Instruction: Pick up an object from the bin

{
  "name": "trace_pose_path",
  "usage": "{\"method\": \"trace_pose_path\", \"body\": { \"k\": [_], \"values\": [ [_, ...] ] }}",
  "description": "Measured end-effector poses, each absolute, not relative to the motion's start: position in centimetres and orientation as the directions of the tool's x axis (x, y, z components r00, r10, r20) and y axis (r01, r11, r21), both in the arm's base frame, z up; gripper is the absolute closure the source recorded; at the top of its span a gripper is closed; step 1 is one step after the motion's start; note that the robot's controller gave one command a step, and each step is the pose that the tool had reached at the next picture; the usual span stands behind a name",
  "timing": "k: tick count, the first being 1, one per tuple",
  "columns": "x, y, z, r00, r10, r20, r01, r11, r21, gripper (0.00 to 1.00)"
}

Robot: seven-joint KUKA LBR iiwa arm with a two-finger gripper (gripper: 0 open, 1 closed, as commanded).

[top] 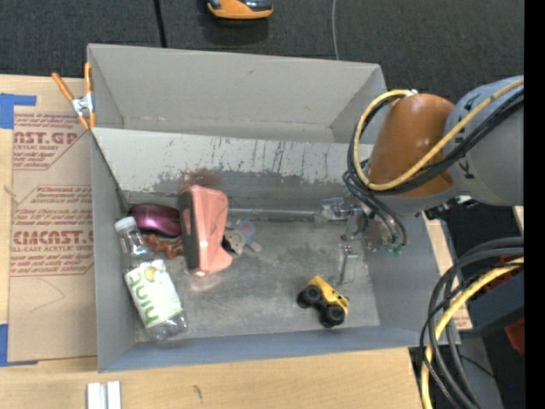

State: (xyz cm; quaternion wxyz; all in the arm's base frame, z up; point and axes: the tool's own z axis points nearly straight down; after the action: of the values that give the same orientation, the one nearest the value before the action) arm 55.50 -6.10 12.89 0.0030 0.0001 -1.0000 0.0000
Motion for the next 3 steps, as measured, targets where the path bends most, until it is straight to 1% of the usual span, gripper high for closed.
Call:
{"method": "trace_pose_path", "body": {
  "k": [1, 2, 3],
  "values": [
    [55.7, -6.1, 13.4, -1.000, -0.001, -0.001, -0.001, 1.000, -0.001, 0.00],
    [52.8, -5.1, 10.4, -0.966, -0.257, -0.006, -0.257, 0.966, -0.002, 0.00],
    [50.6, -5.0, 11.0, -0.865, -0.501, -0.001, -0.501, 0.865, 0.000, 0.00]
  ]
}}
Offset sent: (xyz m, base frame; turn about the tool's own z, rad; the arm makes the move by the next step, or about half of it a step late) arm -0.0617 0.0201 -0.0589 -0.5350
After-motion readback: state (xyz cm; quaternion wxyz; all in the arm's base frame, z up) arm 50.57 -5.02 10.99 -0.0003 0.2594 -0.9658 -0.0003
